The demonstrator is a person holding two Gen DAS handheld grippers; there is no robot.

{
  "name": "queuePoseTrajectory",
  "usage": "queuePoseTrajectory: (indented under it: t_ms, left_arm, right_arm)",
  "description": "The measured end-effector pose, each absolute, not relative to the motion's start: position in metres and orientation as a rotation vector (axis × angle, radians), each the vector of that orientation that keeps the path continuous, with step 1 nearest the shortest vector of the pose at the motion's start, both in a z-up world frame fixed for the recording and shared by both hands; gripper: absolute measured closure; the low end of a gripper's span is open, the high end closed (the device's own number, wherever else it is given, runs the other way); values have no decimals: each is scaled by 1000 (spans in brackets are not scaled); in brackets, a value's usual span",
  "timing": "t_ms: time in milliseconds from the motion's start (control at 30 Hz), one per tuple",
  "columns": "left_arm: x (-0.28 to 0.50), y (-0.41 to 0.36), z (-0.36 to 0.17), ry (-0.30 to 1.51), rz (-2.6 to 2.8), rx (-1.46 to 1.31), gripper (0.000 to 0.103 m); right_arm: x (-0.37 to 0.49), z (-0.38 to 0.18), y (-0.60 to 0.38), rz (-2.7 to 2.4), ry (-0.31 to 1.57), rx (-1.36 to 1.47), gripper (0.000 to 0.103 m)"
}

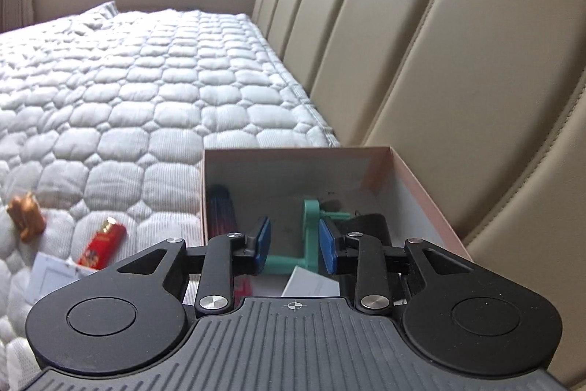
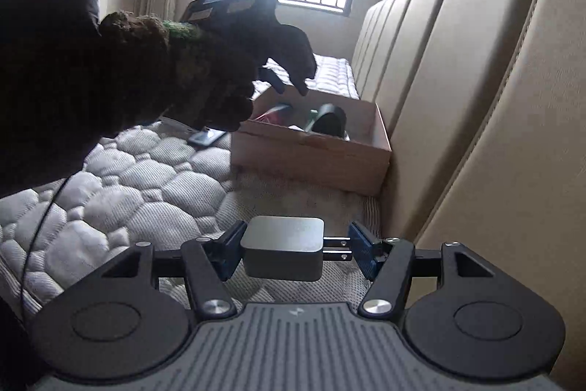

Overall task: Organize rigid objects
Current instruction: 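Carry the toothpaste tube into the pink box and open the left gripper, then lower the white plug into the pink box and open the right gripper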

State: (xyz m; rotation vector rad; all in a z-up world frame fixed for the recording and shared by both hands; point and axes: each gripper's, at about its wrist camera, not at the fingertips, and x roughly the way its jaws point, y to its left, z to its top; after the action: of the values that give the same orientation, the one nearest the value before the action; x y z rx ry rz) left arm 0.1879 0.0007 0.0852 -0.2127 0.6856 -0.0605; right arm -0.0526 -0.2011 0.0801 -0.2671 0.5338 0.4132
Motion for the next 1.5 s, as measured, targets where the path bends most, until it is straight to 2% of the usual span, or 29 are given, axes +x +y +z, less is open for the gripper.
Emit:
queuePoseTrajectory:
  t_ms: [533,867,900,967,1033,1233,1500]
  left_arm:
    - [29,60,75,677,-170,-279,71]
    - [-38,119,61,689,-94,-320,71]
    - [-42,125,58,696,-82,-330,71]
    - [-48,135,54,709,-59,-340,71]
    - [-51,146,48,717,-44,-351,72]
    - [-35,155,34,728,-25,-369,72]
    - [19,163,41,695,-10,-377,71]
  right_arm:
    - [-17,73,-190,372,624,-236,42]
    - [91,133,-149,263,571,-143,42]
    - [108,140,-142,253,554,-134,41]
    - [137,149,-134,272,562,-101,25]
    - [154,155,-134,232,593,-47,24]
    - [118,143,-148,265,596,-29,24]
    - [39,71,-137,333,645,-229,22]
